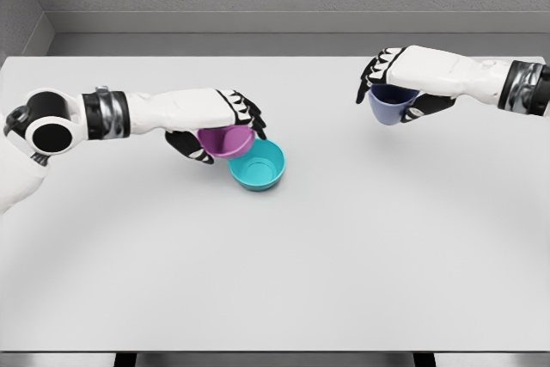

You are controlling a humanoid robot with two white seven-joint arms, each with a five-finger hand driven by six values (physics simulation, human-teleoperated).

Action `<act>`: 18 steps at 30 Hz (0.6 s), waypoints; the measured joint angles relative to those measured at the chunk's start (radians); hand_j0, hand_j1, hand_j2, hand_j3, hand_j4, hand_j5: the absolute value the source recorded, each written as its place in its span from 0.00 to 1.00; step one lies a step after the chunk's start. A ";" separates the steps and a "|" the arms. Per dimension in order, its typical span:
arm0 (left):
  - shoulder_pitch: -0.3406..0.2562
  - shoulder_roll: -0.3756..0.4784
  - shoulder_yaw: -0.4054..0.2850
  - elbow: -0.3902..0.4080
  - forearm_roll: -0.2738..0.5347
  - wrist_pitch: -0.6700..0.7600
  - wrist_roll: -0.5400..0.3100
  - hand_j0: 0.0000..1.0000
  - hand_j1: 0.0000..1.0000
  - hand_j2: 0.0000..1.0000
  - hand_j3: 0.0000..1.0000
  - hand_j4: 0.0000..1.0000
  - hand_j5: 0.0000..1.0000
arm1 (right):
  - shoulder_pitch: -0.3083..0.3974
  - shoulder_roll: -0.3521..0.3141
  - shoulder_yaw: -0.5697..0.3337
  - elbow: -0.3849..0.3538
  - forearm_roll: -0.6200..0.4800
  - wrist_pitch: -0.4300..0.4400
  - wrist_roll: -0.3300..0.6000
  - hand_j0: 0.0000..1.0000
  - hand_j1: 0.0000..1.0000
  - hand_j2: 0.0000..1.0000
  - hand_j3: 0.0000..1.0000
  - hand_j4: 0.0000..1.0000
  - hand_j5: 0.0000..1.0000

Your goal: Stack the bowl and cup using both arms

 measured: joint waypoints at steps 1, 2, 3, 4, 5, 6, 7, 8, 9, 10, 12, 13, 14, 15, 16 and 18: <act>0.000 -0.002 0.000 0.000 -0.001 0.000 0.000 0.77 0.77 0.77 0.77 0.77 0.77 | 0.000 0.000 0.000 -0.004 0.000 0.000 0.000 0.59 0.59 0.59 0.59 0.59 0.59; 0.000 -0.007 0.000 0.000 -0.003 0.000 0.000 0.77 0.77 0.77 0.77 0.77 0.77 | 0.000 0.001 -0.001 -0.008 0.000 0.000 0.000 0.59 0.59 0.59 0.59 0.59 0.59; 0.000 -0.010 -0.002 0.001 -0.005 0.000 0.000 0.77 0.77 0.77 0.77 0.77 0.77 | -0.002 0.001 -0.001 -0.011 0.000 0.000 0.000 0.59 0.59 0.59 0.59 0.59 0.59; 0.000 -0.014 -0.004 0.002 -0.007 0.000 0.000 0.77 0.77 0.77 0.77 0.77 0.77 | 0.000 0.001 -0.001 -0.014 0.000 0.000 0.000 0.59 0.59 0.59 0.59 0.59 0.59; 0.000 -0.016 -0.007 0.002 -0.010 0.000 0.000 0.77 0.77 0.77 0.77 0.77 0.77 | -0.002 0.001 -0.001 -0.016 0.000 0.000 0.000 0.59 0.59 0.59 0.59 0.59 0.59; 0.000 -0.020 -0.009 0.003 -0.013 0.000 0.000 0.77 0.77 0.77 0.77 0.77 0.77 | -0.002 0.001 -0.001 -0.018 0.000 0.000 0.000 0.59 0.59 0.59 0.59 0.59 0.59; 0.000 -0.025 -0.011 0.004 -0.015 0.000 0.000 0.77 0.77 0.77 0.77 0.77 0.77 | -0.002 0.001 -0.001 -0.019 0.000 -0.001 0.000 0.59 0.59 0.59 0.59 0.59 0.59; -0.003 -0.028 -0.014 0.006 -0.020 0.000 0.000 0.77 0.77 0.77 0.77 0.77 0.77 | -0.002 0.001 -0.001 -0.020 0.000 -0.001 0.000 0.59 0.59 0.59 0.59 0.59 0.59; -0.002 -0.032 -0.018 0.007 -0.025 0.000 0.000 0.77 0.77 0.77 0.77 0.77 0.77 | -0.002 0.002 -0.001 -0.021 0.000 -0.001 0.000 0.59 0.59 0.59 0.59 0.59 0.59; -0.002 -0.037 -0.021 0.009 -0.029 0.001 0.000 0.77 0.77 0.77 0.77 0.77 0.77 | -0.002 0.004 -0.001 -0.021 0.001 -0.001 0.000 0.59 0.59 0.59 0.59 0.59 0.59; -0.002 -0.046 -0.025 0.010 -0.035 0.001 0.000 0.77 0.77 0.77 0.77 0.77 0.77 | -0.002 0.006 -0.001 -0.022 0.001 -0.001 0.000 0.59 0.59 0.59 0.59 0.59 0.59; -0.002 -0.049 -0.026 0.011 -0.038 0.001 0.000 0.77 0.77 0.77 0.77 0.77 0.77 | -0.002 0.009 -0.001 -0.023 0.002 -0.001 0.000 0.59 0.59 0.59 0.59 0.59 0.59; 0.002 -0.055 -0.027 0.011 -0.044 0.001 0.000 0.77 0.77 0.77 0.77 0.77 0.77 | -0.002 0.011 -0.001 -0.023 0.002 -0.001 0.001 0.59 0.59 0.59 0.59 0.59 0.59; 0.002 -0.061 -0.028 0.012 -0.048 0.001 0.000 0.77 0.77 0.77 0.77 0.77 0.77 | -0.002 0.013 -0.001 -0.024 0.002 -0.001 0.001 0.59 0.59 0.59 0.59 0.59 0.59; 0.002 -0.067 -0.029 0.012 -0.051 0.001 0.000 0.77 0.77 0.77 0.77 0.77 0.77 | -0.002 0.014 -0.001 -0.028 0.002 -0.001 0.000 0.60 0.60 0.60 0.60 0.60 0.60; 0.005 -0.077 -0.029 0.012 -0.057 0.001 0.000 0.77 0.77 0.77 0.77 0.77 0.77 | -0.003 0.016 -0.001 -0.036 0.003 -0.001 0.000 0.59 0.59 0.59 0.59 0.59 0.59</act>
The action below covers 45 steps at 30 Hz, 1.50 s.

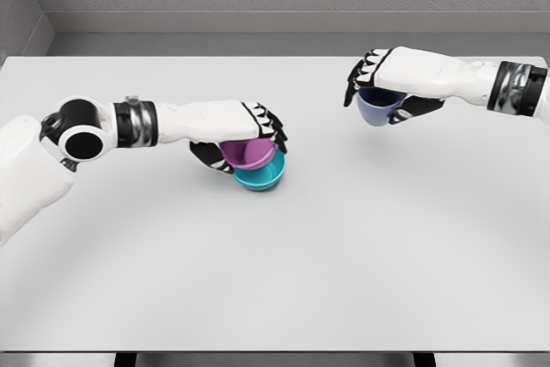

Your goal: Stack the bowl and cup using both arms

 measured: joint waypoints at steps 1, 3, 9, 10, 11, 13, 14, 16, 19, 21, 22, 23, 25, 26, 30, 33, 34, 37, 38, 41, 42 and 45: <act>0.000 -0.004 0.000 0.000 -0.002 0.000 0.000 0.77 0.77 0.77 0.77 0.77 0.77 | 0.000 0.001 0.000 -0.004 0.000 0.000 0.000 0.60 0.60 0.60 0.60 0.60 0.60; 0.000 -0.009 -0.001 -0.001 -0.004 0.000 0.000 0.77 0.77 0.77 0.77 0.77 0.77 | 0.000 0.002 0.000 -0.009 0.001 0.001 0.000 0.59 0.59 0.59 0.59 0.59 0.59; 0.005 -0.016 -0.002 -0.007 -0.011 -0.001 0.000 0.77 0.77 0.77 0.77 0.77 0.77 | -0.006 0.005 -0.001 -0.014 0.001 0.000 -0.001 0.59 0.59 0.59 0.59 0.59 0.59; 0.006 -0.016 -0.002 -0.008 -0.012 -0.001 0.000 0.77 0.77 0.77 0.77 0.77 0.77 | -0.006 0.005 -0.001 -0.014 0.001 0.000 0.000 0.60 0.60 0.60 0.60 0.60 0.60; 0.006 -0.017 -0.002 -0.008 -0.012 -0.001 0.000 0.77 0.77 0.77 0.77 0.77 0.77 | -0.006 0.006 -0.001 -0.015 0.001 0.000 0.000 0.59 0.59 0.59 0.59 0.59 0.59; 0.006 -0.018 -0.002 -0.009 -0.013 -0.001 0.000 0.78 0.78 0.78 0.78 0.78 0.78 | -0.006 0.013 0.000 -0.015 0.002 0.000 0.000 0.59 0.59 0.59 0.59 0.59 0.59; 0.006 -0.018 -0.002 -0.009 -0.013 -0.001 0.000 0.81 0.81 0.81 0.81 0.81 0.81 | -0.006 0.015 0.000 -0.015 0.001 0.001 0.000 0.59 0.59 0.59 0.59 0.59 0.59; 0.008 -0.018 -0.002 -0.008 -0.017 -0.001 0.000 0.87 0.87 0.87 0.87 0.87 0.87 | -0.008 0.019 0.000 -0.015 0.002 0.000 0.001 0.60 0.60 0.60 0.60 0.60 0.60; 0.009 -0.018 -0.001 -0.004 -0.032 -0.001 0.000 1.00 1.00 1.00 1.00 1.00 1.00 | -0.008 0.022 0.000 -0.016 0.002 0.000 0.000 0.59 0.59 0.59 0.59 0.59 0.59; 0.009 -0.017 -0.001 -0.002 -0.043 -0.001 0.000 1.00 1.00 1.00 1.00 1.00 1.00 | -0.008 0.022 0.000 -0.016 0.002 0.000 0.000 0.60 0.60 0.60 0.60 0.60 0.60; 0.009 -0.017 -0.001 -0.002 -0.047 -0.001 0.000 1.00 1.00 1.00 1.00 1.00 1.00 | -0.008 0.023 0.000 -0.016 0.002 0.000 0.001 0.60 0.60 0.60 0.60 0.60 0.60; 0.009 -0.017 0.000 -0.002 -0.049 -0.001 0.000 1.00 1.00 1.00 1.00 1.00 1.00 | -0.008 0.024 -0.001 -0.017 0.002 0.000 0.001 0.60 0.60 0.60 0.60 0.60 0.60; 0.009 -0.017 0.000 -0.002 -0.052 -0.001 0.000 1.00 1.00 1.00 1.00 1.00 1.00 | -0.008 0.026 0.000 -0.020 0.003 0.000 0.000 0.60 0.60 0.60 0.60 0.60 0.60; 0.009 -0.017 0.000 -0.003 -0.053 -0.001 0.000 1.00 1.00 1.00 1.00 1.00 1.00 | -0.008 0.026 0.000 -0.022 0.003 0.000 0.000 0.60 0.60 0.60 0.60 0.60 0.60; 0.011 -0.017 0.000 -0.005 -0.054 -0.002 0.000 1.00 1.00 1.00 1.00 1.00 1.00 | -0.015 0.027 0.000 -0.029 0.004 0.000 -0.001 0.60 0.60 0.60 0.60 0.60 0.60; 0.006 -0.012 0.003 -0.012 -0.052 -0.004 0.000 1.00 1.00 1.00 1.00 1.00 1.00 | -0.021 0.026 0.000 -0.033 0.003 0.000 -0.001 0.60 0.60 0.60 0.60 0.60 0.60; 0.005 -0.007 0.006 -0.020 -0.051 -0.005 0.000 1.00 1.00 1.00 1.00 1.00 1.00 | -0.021 0.026 0.000 -0.034 0.003 0.000 -0.001 0.60 0.60 0.60 0.60 0.60 0.60; 0.003 0.032 0.011 -0.050 -0.043 -0.007 0.000 1.00 1.00 1.00 1.00 1.00 1.00 | -0.021 0.027 0.000 -0.035 0.003 0.000 0.000 0.60 0.60 0.60 0.60 0.60 0.60; 0.003 0.048 0.013 -0.060 -0.036 -0.007 0.000 1.00 1.00 1.00 1.00 1.00 1.00 | -0.021 0.028 0.000 -0.036 0.003 0.000 0.000 0.60 0.60 0.60 0.60 0.60 0.60; 0.003 0.104 0.024 -0.094 -0.005 -0.008 0.000 1.00 1.00 1.00 1.00 1.00 1.00 | -0.021 0.035 0.000 -0.036 0.003 0.000 0.000 0.60 0.60 0.60 0.60 0.60 0.60; 0.003 0.132 0.030 -0.108 0.015 -0.008 0.000 1.00 1.00 1.00 1.00 1.00 1.00 | -0.021 0.040 0.000 -0.036 0.003 0.000 0.000 0.60 0.60 0.60 0.60 0.60 0.60; 0.043 0.235 0.078 -0.146 0.102 -0.022 0.000 1.00 1.00 1.00 1.00 1.00 1.00 | -0.022 0.054 0.000 -0.037 0.003 0.000 0.000 0.60 0.60 0.60 0.60 0.60 0.60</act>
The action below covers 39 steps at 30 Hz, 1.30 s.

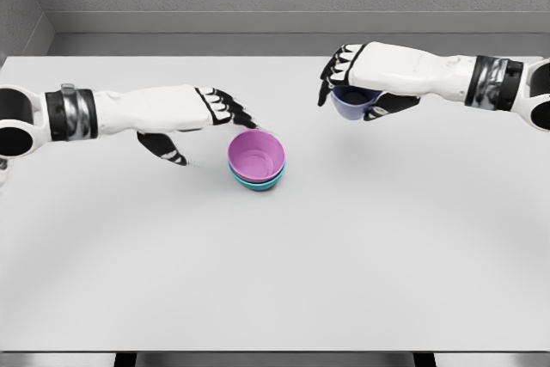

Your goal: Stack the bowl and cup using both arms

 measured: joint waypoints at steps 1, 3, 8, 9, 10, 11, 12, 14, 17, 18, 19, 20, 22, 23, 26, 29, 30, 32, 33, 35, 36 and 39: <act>0.037 0.032 0.030 -0.008 0.029 -0.013 0.000 1.00 1.00 1.00 1.00 1.00 1.00 | 0.000 0.003 0.000 0.000 0.000 0.000 0.000 0.60 0.60 0.60 0.60 0.60 0.60; 0.103 0.086 0.092 -0.019 0.065 -0.032 0.000 1.00 1.00 1.00 1.00 1.00 1.00 | 0.000 0.009 0.000 -0.002 0.000 0.000 0.000 0.60 0.60 0.60 0.60 0.60 0.60; 0.287 0.140 0.293 -0.027 0.090 -0.075 0.139 1.00 1.00 1.00 1.00 1.00 1.00 | 0.000 0.015 0.000 -0.035 0.001 0.000 -0.001 0.60 0.60 0.60 0.60 0.60 0.60; 0.320 0.142 0.334 -0.024 0.090 -0.083 0.169 1.00 1.00 1.00 1.00 1.00 1.00 | 0.000 0.016 0.000 -0.046 0.001 0.000 -0.001 0.60 0.60 0.60 0.60 0.60 0.60; 0.366 0.141 0.372 -0.021 0.088 -0.089 0.191 1.00 1.00 1.00 1.00 1.00 1.00 | 0.000 0.016 0.000 -0.057 0.001 0.000 -0.001 0.60 0.60 0.60 0.60 0.60 0.60; 0.399 0.137 0.402 -0.019 0.086 -0.093 0.207 1.00 1.00 1.00 1.00 1.00 1.00 | 0.000 0.016 0.000 -0.066 0.001 0.000 -0.001 0.60 0.60 0.60 0.60 0.60 0.60; 0.420 0.120 0.433 -0.016 0.084 -0.096 0.218 1.00 1.00 1.00 1.00 1.00 1.00 | 0.000 0.016 0.000 -0.076 0.000 0.001 -0.002 0.60 0.60 0.60 0.60 0.60 0.60; 0.472 0.092 0.480 -0.010 0.081 -0.100 0.231 1.00 1.00 1.00 1.00 1.00 1.00 | 0.000 0.017 0.000 -0.089 0.000 0.001 -0.002 0.60 0.60 0.60 0.60 0.60 0.60; 0.512 0.054 0.526 0.001 0.081 -0.102 0.240 1.00 1.00 1.00 1.00 1.00 1.00 | 0.000 0.023 0.000 -0.107 0.001 0.001 -0.002 0.61 0.61 0.61 0.61 0.61 0.61; 0.514 0.034 0.537 0.007 0.081 -0.102 0.240 1.00 1.00 1.00 1.00 1.00 1.00 | 0.000 0.025 0.000 -0.113 0.001 0.001 -0.001 0.61 0.61 0.61 0.61 0.61 0.61; 0.515 0.014 0.549 0.017 0.081 -0.103 0.240 1.00 1.00 1.00 1.00 1.00 1.00 | 0.000 0.027 0.000 -0.119 0.001 0.001 -0.001 0.61 0.61 0.61 0.61 0.61 0.61; 0.520 -0.001 0.561 0.026 0.081 -0.103 0.239 1.00 1.00 1.00 1.00 1.00 1.00 | 0.000 0.029 0.000 -0.125 0.001 0.001 -0.001 0.61 0.61 0.61 0.61 0.61 0.61; 0.522 -0.027 0.577 0.038 0.080 -0.103 0.238 1.00 1.00 1.00 1.00 1.00 1.00 | 0.000 0.032 0.000 -0.135 0.002 0.001 -0.001 0.61 0.61 0.61 0.61 0.61 0.61; 0.522 -0.037 0.581 0.041 0.079 -0.103 0.234 1.00 1.00 1.00 1.00 1.00 1.00 | 0.000 0.034 0.000 -0.140 0.002 0.001 0.000 0.61 0.61 0.61 0.61 0.61 0.61; 0.522 -0.068 0.593 0.047 0.078 -0.103 0.207 1.00 1.00 1.00 1.00 1.00 1.00 | 0.000 0.037 0.000 -0.150 0.002 0.001 0.000 0.61 0.61 0.61 0.61 0.61 0.61; 0.520 -0.089 0.600 0.049 0.078 -0.103 0.194 1.00 1.00 1.00 1.00 1.00 1.00 | 0.002 0.044 0.001 -0.165 0.002 0.001 0.000 0.61 0.61 0.61 0.61 0.61 0.61; 0.522 -0.094 0.602 0.049 0.078 -0.103 0.192 1.00 1.00 1.00 1.00 1.00 1.00 | 0.002 0.048 0.001 -0.168 0.002 0.001 0.000 0.61 0.61 0.61 0.61 0.61 0.61; 0.522 -0.099 0.604 0.050 0.077 -0.103 0.189 1.00 1.00 1.00 1.00 1.00 1.00 | 0.002 0.054 0.003 -0.176 0.003 0.002 0.000 0.61 0.61 0.61 0.61 0.61 0.61; 0.522 -0.101 0.604 0.051 0.077 -0.103 0.189 1.00 1.00 1.00 1.00 1.00 1.00 | 0.002 0.056 0.003 -0.183 0.003 0.002 0.000 0.61 0.61 0.61 0.61 0.61 0.61; 0.522 -0.103 0.605 0.053 0.077 -0.103 0.188 1.00 1.00 1.00 1.00 1.00 1.00 | 0.002 0.059 0.004 -0.193 0.003 0.002 0.000 0.62 0.62 0.62 0.62 0.62 0.62; 0.520 -0.104 0.606 0.059 0.077 -0.103 0.188 1.00 1.00 1.00 1.00 1.00 1.00 | 0.005 0.059 0.004 -0.199 0.003 0.002 0.000 0.62 0.62 0.62 0.62 0.62 0.62; 0.520 -0.105 0.607 0.073 0.076 -0.103 0.188 1.00 1.00 1.00 1.00 1.00 1.00 | 0.011 0.067 0.006 -0.210 0.005 0.002 0.000 0.62 0.62 0.62 0.62 0.62 0.62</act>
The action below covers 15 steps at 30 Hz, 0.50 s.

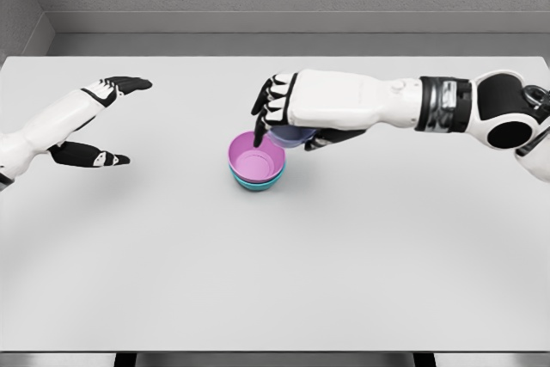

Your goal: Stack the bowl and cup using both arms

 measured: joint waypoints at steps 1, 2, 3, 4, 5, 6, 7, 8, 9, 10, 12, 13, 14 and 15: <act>0.000 0.000 0.000 0.003 0.000 0.000 0.000 1.00 1.00 1.00 1.00 1.00 1.00 | 0.000 0.003 0.000 -0.002 0.003 0.000 0.000 0.62 0.62 0.62 0.62 0.62 0.62; 0.000 0.000 0.001 0.006 0.000 0.000 0.000 1.00 1.00 1.00 1.00 1.00 1.00 | 0.000 0.006 0.001 -0.003 0.005 0.000 0.000 0.62 0.62 0.62 0.62 0.62 0.62; 0.000 0.000 0.001 0.010 0.000 0.000 0.000 1.00 1.00 1.00 1.00 1.00 1.00 | 0.002 0.009 0.002 -0.004 0.007 0.000 0.000 0.62 0.62 0.62 0.62 0.62 0.62; 0.000 0.000 0.002 0.013 0.000 0.000 0.000 1.00 1.00 1.00 1.00 1.00 1.00 | 0.002 0.012 0.002 -0.004 0.008 0.000 0.000 0.62 0.62 0.62 0.62 0.62 0.62; 0.000 -0.001 0.004 0.016 0.000 0.000 0.000 1.00 1.00 1.00 1.00 1.00 1.00 | 0.003 0.016 0.003 -0.005 0.009 0.000 0.000 0.62 0.62 0.62 0.62 0.62 0.62; 0.000 -0.001 0.005 0.019 0.000 0.000 0.000 1.00 1.00 1.00 1.00 1.00 1.00 | 0.003 0.020 0.004 -0.004 0.010 0.000 0.000 0.62 0.62 0.62 0.62 0.62 0.62; 0.000 -0.001 0.006 0.022 0.000 0.000 0.000 1.00 1.00 1.00 1.00 1.00 1.00 | 0.008 0.025 0.004 -0.004 0.011 0.000 0.000 0.62 0.62 0.62 0.62 0.62 0.62; 0.000 -0.002 0.007 0.024 0.000 0.000 0.000 1.00 1.00 1.00 1.00 1.00 1.00 | 0.012 0.028 0.005 -0.004 0.016 0.000 0.000 0.62 0.62 0.62 0.62 0.62 0.62; 0.000 -0.003 0.007 0.025 0.000 0.000 0.000 1.00 1.00 1.00 1.00 1.00 1.00 | 0.015 0.032 0.005 -0.002 0.020 0.000 0.000 0.62 0.62 0.62 0.62 0.62 0.62; 0.000 -0.006 0.008 0.026 0.000 0.000 0.000 1.00 1.00 1.00 1.00 1.00 1.00 | 0.021 0.037 0.005 0.000 0.024 0.000 0.000 0.62 0.62 0.62 0.62 0.62 0.62; 0.000 -0.009 0.009 0.028 0.000 0.000 0.000 1.00 1.00 1.00 1.00 1.00 1.00 | 0.025 0.046 0.006 0.006 0.032 0.000 0.000 0.62 0.62 0.62 0.62 0.62 0.62; 0.000 -0.010 0.009 0.028 0.000 0.000 0.000 1.00 1.00 1.00 1.00 1.00 1.00 | 0.026 0.050 0.006 0.012 0.035 0.000 0.000 0.62 0.62 0.62 0.62 0.62 0.62; 0.000 -0.011 0.009 0.029 0.000 0.000 0.000 1.00 1.00 1.00 1.00 1.00 1.00 | 0.028 0.054 0.006 0.018 0.038 0.000 0.000 0.62 0.62 0.62 0.62 0.62 0.62; 0.000 -0.012 0.009 0.032 0.000 0.000 0.000 1.00 1.00 1.00 1.00 1.00 1.00 | 0.028 0.058 0.006 0.024 0.040 0.000 0.000 0.63 0.63 0.63 0.63 0.63 0.63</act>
